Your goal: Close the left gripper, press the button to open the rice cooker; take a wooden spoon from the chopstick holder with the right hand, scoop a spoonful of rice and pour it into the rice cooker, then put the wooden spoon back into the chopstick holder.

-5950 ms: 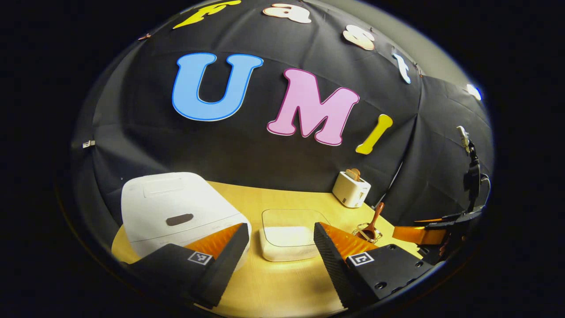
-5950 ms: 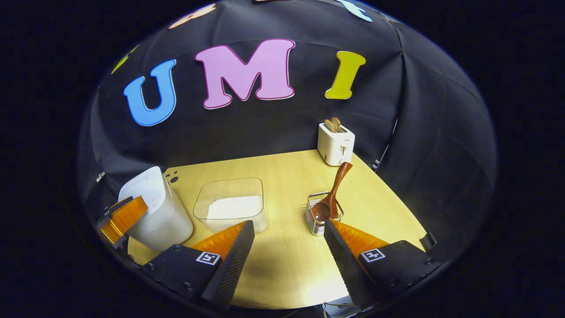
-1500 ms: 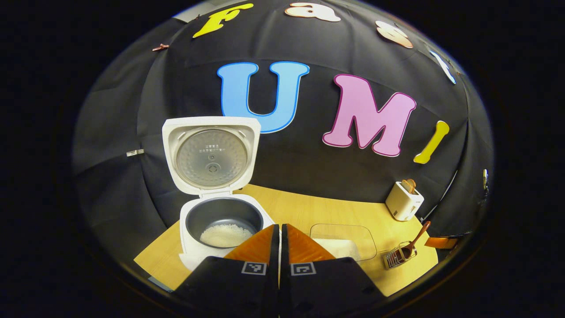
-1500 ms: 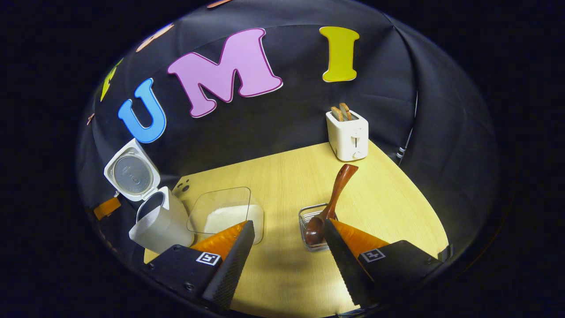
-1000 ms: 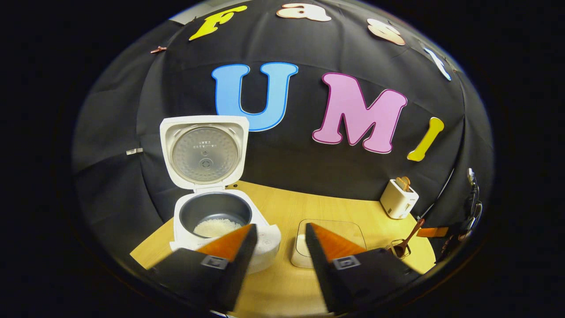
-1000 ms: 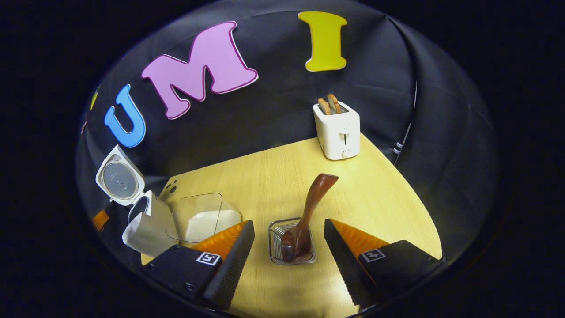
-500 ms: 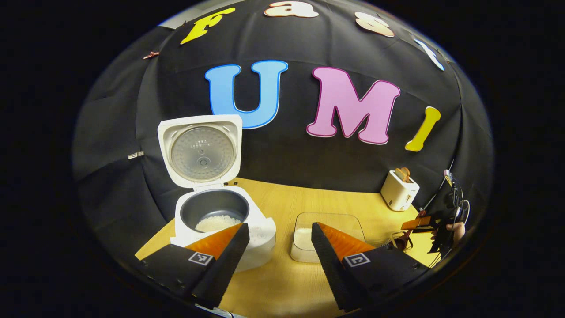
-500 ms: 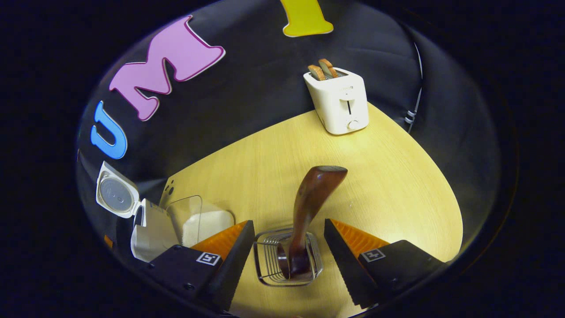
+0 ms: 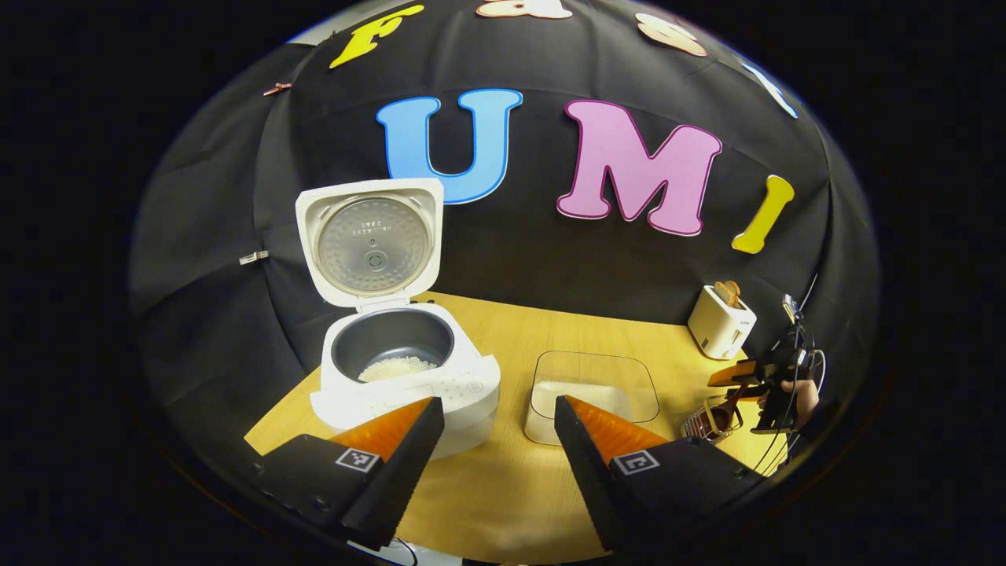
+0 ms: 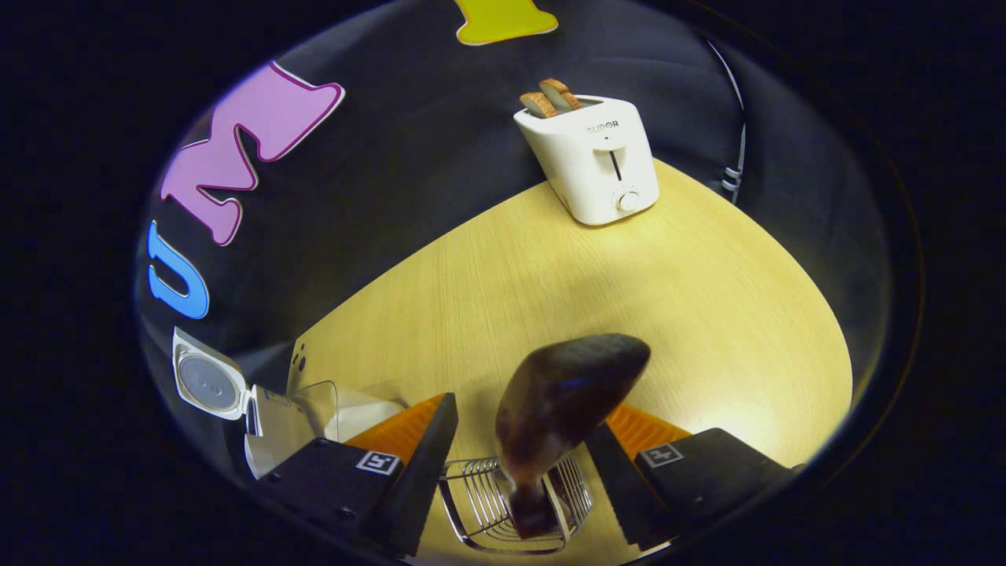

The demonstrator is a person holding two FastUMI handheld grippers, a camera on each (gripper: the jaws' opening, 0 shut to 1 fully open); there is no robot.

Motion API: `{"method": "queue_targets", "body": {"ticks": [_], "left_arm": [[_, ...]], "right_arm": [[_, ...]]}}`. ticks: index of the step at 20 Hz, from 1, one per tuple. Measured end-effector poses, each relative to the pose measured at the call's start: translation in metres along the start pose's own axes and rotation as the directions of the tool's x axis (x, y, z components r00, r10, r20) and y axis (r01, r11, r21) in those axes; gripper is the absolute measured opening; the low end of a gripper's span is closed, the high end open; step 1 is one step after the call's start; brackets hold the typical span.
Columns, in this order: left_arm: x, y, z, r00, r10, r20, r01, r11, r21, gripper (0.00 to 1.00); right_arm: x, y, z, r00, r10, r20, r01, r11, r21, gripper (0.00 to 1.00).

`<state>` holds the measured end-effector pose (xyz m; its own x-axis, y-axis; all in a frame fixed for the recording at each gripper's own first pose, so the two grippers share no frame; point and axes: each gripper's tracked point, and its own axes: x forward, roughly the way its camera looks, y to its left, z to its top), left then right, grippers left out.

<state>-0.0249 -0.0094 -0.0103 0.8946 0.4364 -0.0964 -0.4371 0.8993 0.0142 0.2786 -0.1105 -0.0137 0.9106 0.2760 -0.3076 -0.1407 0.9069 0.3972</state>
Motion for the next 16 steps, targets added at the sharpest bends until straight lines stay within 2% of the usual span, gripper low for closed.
{"method": "queue_targets", "body": {"ticks": [2, 3, 4, 5, 6, 7, 9, 10, 11, 12, 13, 16], "left_arm": [[0.001, 0.000, 0.000, 1.000, -0.001, 0.000, 0.001, 1.000, -0.003, 0.92], [0.001, 0.000, 0.000, 1.000, -0.003, 0.000, 0.003, 1.000, -0.003, 0.92], [0.001, 0.000, 0.000, 1.000, -0.006, 0.002, 0.006, 1.000, -0.003, 0.92], [-0.001, 0.001, 0.001, 1.000, -0.007, 0.005, 0.007, 1.000, -0.004, 0.92], [-0.002, 0.002, 0.000, 1.000, -0.011, 0.005, 0.011, 1.000, -0.005, 0.92], [-0.003, 0.003, -0.001, 1.000, -0.017, 0.006, 0.017, 1.000, -0.008, 0.92], [-0.001, 0.006, -0.002, 1.000, -0.023, 0.007, 0.023, 1.000, -0.016, 0.92], [0.000, 0.008, -0.002, 1.000, -0.025, 0.006, 0.025, 0.999, -0.023, 0.92], [0.002, 0.009, 0.000, 1.000, -0.028, 0.010, 0.028, 0.999, -0.028, 0.92], [0.005, 0.009, 0.002, 0.999, -0.031, 0.014, 0.031, 0.999, -0.033, 0.92], [0.006, 0.010, 0.005, 0.999, -0.035, 0.019, 0.036, 0.999, -0.037, 0.92], [0.004, 0.018, 0.012, 0.998, -0.056, 0.038, 0.057, 0.998, -0.034, 0.92]], "right_arm": [[0.001, 0.003, 0.000, 1.000, 0.003, -0.001, -0.003, 1.000, -0.002, 0.77], [0.000, 0.003, 0.000, 1.000, -0.005, 0.004, 0.005, 1.000, -0.003, 0.60], [-0.001, 0.001, 0.003, 1.000, -0.020, 0.013, 0.020, 1.000, -0.006, 0.37], [-0.003, -0.002, 0.005, 0.999, -0.038, 0.025, 0.038, 0.999, -0.004, 0.27], [-0.005, -0.005, 0.007, 0.998, -0.054, 0.030, 0.054, 0.999, 0.004, 0.20], [-0.006, -0.005, 0.005, 0.998, -0.053, 0.023, 0.053, 0.998, 0.013, 0.24], [-0.018, -0.003, 0.009, 0.998, -0.053, 0.028, 0.053, 0.998, 0.019, 0.24], [-0.011, -0.005, 0.009, 0.997, -0.068, 0.046, 0.067, 0.998, 0.017, 0.24], [-0.024, -0.003, 0.014, 0.996, -0.065, 0.053, 0.064, 0.998, 0.024, 0.23], [-0.028, 0.000, 0.017, 0.996, -0.067, 0.066, 0.065, 0.997, 0.031, 0.11], [-0.034, 0.003, 0.021, 0.994, -0.068, 0.080, 0.065, 0.997, 0.037, 0.21], [-0.057, 0.013, 0.039, 0.988, -0.072, 0.138, 0.070, 0.997, 0.018, 0.21]]}}
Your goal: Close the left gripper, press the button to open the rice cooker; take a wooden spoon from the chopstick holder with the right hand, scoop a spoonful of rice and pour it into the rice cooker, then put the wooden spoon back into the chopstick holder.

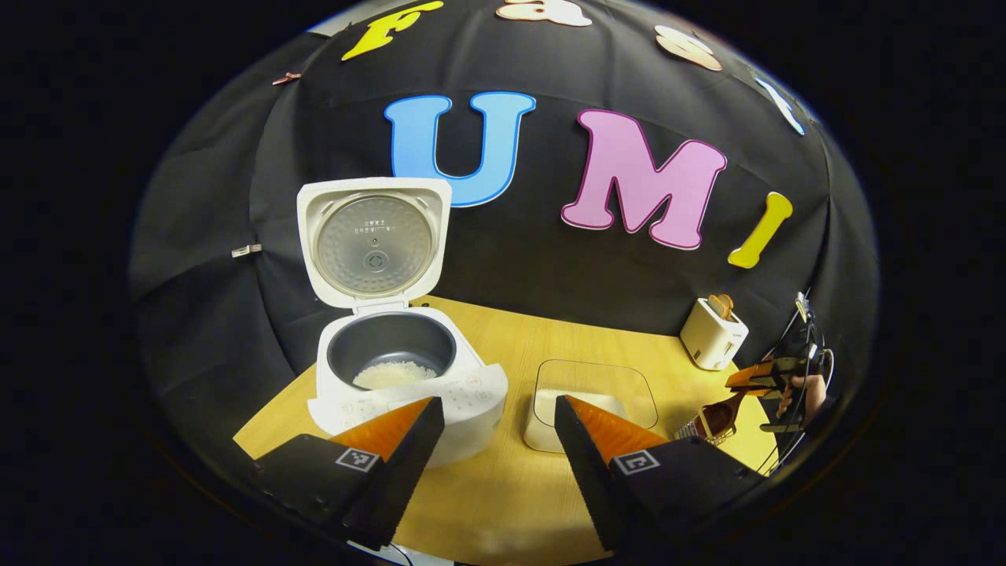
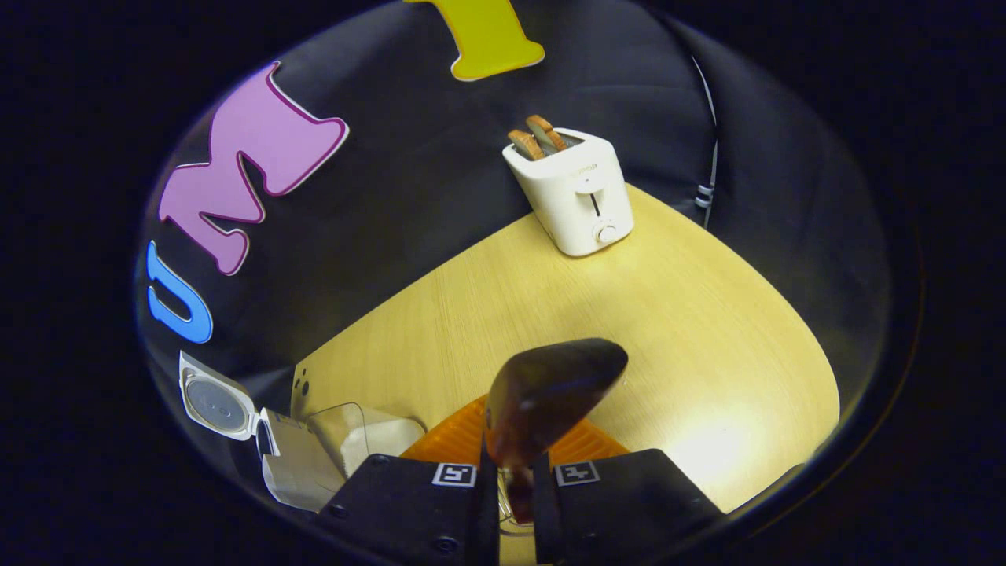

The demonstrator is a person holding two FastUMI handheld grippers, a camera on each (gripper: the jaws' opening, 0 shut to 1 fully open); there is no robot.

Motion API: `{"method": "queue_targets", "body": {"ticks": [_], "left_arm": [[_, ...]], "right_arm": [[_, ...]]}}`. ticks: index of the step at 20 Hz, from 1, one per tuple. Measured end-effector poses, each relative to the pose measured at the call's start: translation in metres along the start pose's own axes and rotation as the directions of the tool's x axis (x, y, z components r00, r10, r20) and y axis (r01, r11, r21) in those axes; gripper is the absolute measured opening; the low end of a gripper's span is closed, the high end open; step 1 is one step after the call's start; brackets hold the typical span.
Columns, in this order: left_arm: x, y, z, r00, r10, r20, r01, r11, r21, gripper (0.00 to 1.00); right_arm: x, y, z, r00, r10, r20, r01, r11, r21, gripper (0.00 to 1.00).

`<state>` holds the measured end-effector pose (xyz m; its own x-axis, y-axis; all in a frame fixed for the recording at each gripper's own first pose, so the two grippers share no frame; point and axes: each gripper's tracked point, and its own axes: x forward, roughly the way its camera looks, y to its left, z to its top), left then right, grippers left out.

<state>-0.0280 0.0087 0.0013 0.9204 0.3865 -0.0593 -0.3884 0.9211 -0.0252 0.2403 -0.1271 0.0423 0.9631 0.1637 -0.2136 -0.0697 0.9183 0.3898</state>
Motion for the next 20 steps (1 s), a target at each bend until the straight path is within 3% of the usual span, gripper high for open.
{"method": "queue_targets", "body": {"ticks": [5, 10, 14, 20], "left_arm": [[0.002, 0.018, 0.015, 0.998, -0.045, 0.040, 0.045, 0.999, 0.010, 0.92], [0.006, 0.029, 0.021, 0.992, -0.106, 0.062, 0.106, 0.994, 0.003, 0.92], [0.005, 0.035, 0.025, 0.985, -0.156, 0.071, 0.157, 0.988, -0.002, 0.92], [0.007, 0.070, 0.019, 0.985, -0.167, 0.052, 0.166, 0.986, 0.024, 0.92]], "right_arm": [[-0.047, 0.042, 0.030, 0.993, 0.040, 0.109, -0.035, 0.998, -0.048, 0.21], [-0.065, 0.115, 0.023, 0.984, 0.118, 0.136, -0.097, 0.984, -0.151, 0.21], [-0.051, 0.165, 0.001, 0.981, 0.154, 0.119, -0.127, 0.969, -0.211, 0.21], [-0.015, 0.222, -0.033, 0.974, 0.198, 0.113, -0.166, 0.955, -0.244, 0.21]]}}
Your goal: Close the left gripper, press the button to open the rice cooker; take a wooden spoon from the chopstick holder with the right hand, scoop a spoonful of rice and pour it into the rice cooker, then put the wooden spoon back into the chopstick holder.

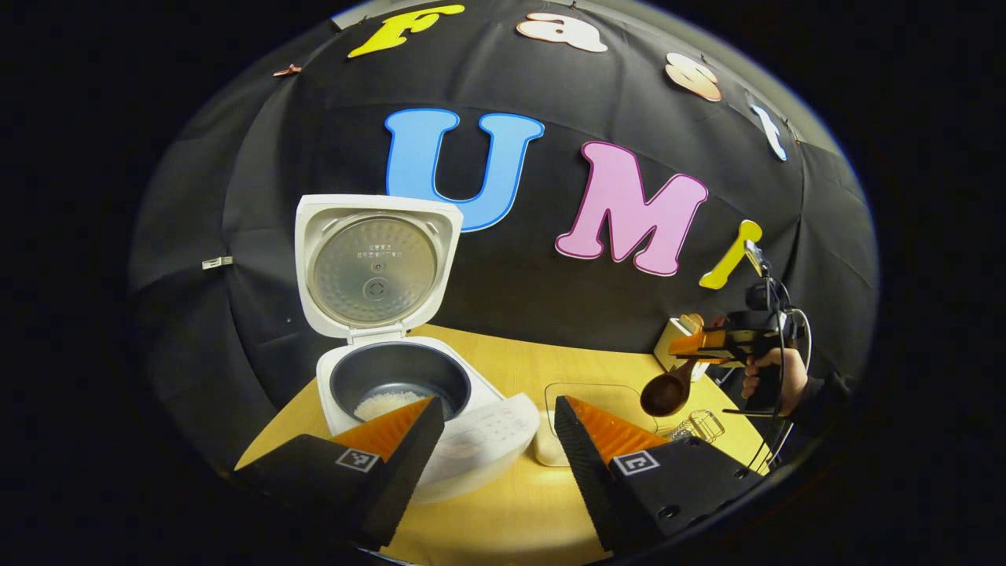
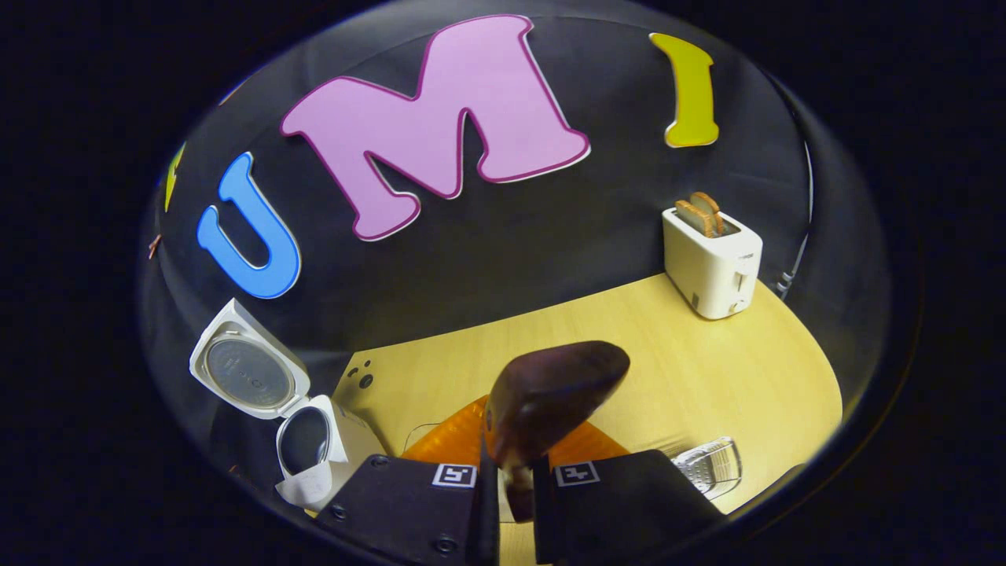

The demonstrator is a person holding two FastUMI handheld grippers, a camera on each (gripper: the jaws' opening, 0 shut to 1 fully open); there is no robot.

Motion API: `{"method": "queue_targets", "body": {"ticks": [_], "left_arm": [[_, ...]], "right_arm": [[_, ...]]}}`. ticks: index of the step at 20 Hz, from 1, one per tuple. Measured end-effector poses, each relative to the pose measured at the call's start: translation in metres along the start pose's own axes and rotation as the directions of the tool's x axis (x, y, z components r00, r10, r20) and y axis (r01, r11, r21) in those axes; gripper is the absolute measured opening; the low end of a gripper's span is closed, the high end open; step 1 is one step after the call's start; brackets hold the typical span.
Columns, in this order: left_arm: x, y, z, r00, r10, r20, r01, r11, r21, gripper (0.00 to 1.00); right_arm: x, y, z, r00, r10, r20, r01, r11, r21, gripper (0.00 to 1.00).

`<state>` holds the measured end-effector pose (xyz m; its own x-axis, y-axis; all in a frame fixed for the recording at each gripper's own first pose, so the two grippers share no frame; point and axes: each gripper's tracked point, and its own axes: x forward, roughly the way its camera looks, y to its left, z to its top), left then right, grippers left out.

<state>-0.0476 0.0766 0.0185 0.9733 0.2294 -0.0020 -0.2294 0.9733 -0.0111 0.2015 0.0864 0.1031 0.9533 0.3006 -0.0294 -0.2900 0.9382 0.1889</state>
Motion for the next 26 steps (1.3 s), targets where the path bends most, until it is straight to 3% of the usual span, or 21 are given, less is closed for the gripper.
{"method": "queue_targets", "body": {"ticks": [6, 10, 15, 20, 21, 22, 26], "left_arm": [[0.009, 0.023, -0.017, 0.998, -0.021, -0.056, 0.023, 0.999, 0.032, 0.92], [0.020, 0.029, -0.023, 0.996, -0.050, -0.080, 0.051, 0.999, 0.011, 0.92], [0.026, 0.036, -0.022, 0.994, -0.065, -0.083, 0.065, 0.998, -0.004, 0.93], [0.030, 0.039, -0.022, 0.995, -0.065, -0.077, 0.061, 0.997, -0.051, 0.92], [0.030, 0.039, -0.022, 0.995, -0.065, -0.078, 0.061, 0.997, -0.056, 0.92], [0.030, 0.038, -0.022, 0.995, -0.064, -0.075, 0.060, 0.997, -0.058, 0.92], [0.027, 0.038, -0.019, 0.996, -0.068, -0.066, 0.063, 0.996, -0.069, 0.92]], "right_arm": [[0.056, 0.013, -0.050, 0.999, -0.045, -0.001, 0.045, 0.990, -0.130, 0.21], [0.079, 0.001, -0.079, 0.992, -0.120, 0.028, 0.124, 0.966, -0.227, 0.21], [0.080, 0.002, -0.092, 0.986, -0.151, 0.066, 0.163, 0.955, -0.249, 0.22], [0.066, 0.010, -0.131, 0.988, -0.150, -0.035, 0.134, 0.947, -0.292, 0.22], [0.060, 0.013, -0.140, 0.988, -0.142, -0.063, 0.117, 0.948, -0.295, 0.21], [0.059, 0.015, -0.140, 0.989, -0.133, -0.058, 0.111, 0.952, -0.286, 0.10], [0.058, 0.010, -0.141, 0.986, -0.139, -0.089, 0.123, 0.979, -0.165, 0.10]]}}
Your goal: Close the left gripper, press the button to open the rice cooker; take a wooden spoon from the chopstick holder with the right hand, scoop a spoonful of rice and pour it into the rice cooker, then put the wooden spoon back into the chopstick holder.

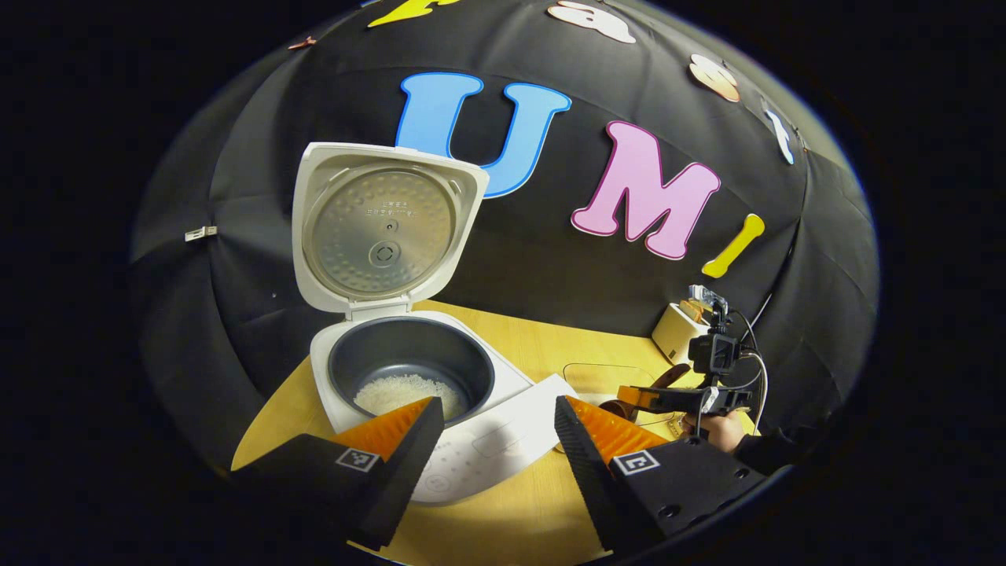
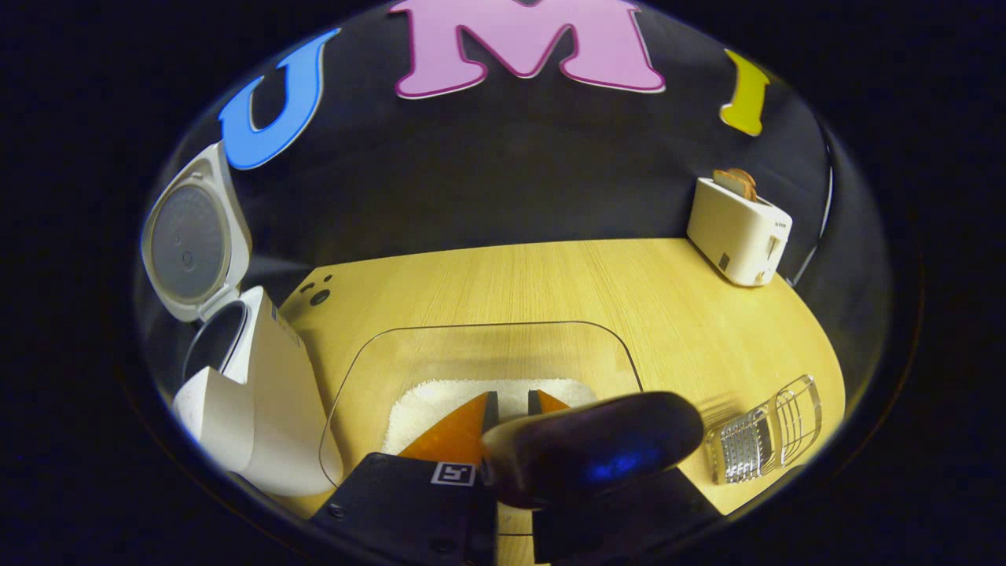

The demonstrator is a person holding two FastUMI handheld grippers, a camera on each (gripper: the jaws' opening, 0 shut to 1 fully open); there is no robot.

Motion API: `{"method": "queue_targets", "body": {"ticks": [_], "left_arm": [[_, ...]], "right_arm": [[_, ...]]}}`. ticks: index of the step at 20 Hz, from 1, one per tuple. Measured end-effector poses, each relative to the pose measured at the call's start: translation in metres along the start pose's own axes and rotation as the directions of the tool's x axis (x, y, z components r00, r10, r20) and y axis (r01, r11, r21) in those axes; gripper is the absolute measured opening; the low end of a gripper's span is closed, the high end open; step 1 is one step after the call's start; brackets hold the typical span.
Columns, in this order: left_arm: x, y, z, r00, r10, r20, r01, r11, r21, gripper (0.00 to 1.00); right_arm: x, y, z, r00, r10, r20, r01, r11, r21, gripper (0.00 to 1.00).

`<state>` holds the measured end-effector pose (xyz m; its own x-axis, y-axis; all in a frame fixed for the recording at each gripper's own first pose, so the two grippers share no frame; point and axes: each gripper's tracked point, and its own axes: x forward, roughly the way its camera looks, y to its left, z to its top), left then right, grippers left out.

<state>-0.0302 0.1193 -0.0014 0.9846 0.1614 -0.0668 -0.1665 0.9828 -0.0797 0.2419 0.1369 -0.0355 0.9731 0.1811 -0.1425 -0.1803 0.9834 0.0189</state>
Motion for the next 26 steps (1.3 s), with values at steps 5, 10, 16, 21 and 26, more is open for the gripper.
{"method": "queue_targets", "body": {"ticks": [5, 10, 16, 21, 26], "left_arm": [[-0.005, 0.006, -0.002, 1.000, 0.014, -0.002, -0.015, 1.000, -0.017, 0.92], [-0.008, 0.012, -0.002, 1.000, 0.030, 0.002, -0.030, 0.999, -0.040, 0.92], [-0.013, 0.022, -0.001, 0.998, 0.054, 0.007, -0.054, 0.997, -0.060, 0.92], [-0.015, 0.031, 0.005, 0.997, 0.071, 0.016, -0.070, 0.996, -0.056, 0.92], [-0.015, 0.032, 0.010, 0.997, 0.070, 0.025, -0.069, 0.996, -0.048, 0.92]], "right_arm": [[-0.003, 0.018, -0.007, 0.998, 0.043, -0.041, -0.041, 0.998, 0.045, 0.10], [-0.005, 0.041, -0.013, 0.992, 0.091, -0.083, -0.082, 0.991, 0.110, 0.10], [-0.006, 0.052, -0.015, 0.978, 0.152, -0.143, -0.102, 0.946, 0.308, 0.10], [-0.012, 0.039, -0.011, 0.973, 0.167, -0.157, -0.072, 0.873, 0.483, 0.10], [-0.024, 0.018, 0.001, 0.977, 0.165, -0.136, -0.057, 0.813, 0.579, 0.10]]}}
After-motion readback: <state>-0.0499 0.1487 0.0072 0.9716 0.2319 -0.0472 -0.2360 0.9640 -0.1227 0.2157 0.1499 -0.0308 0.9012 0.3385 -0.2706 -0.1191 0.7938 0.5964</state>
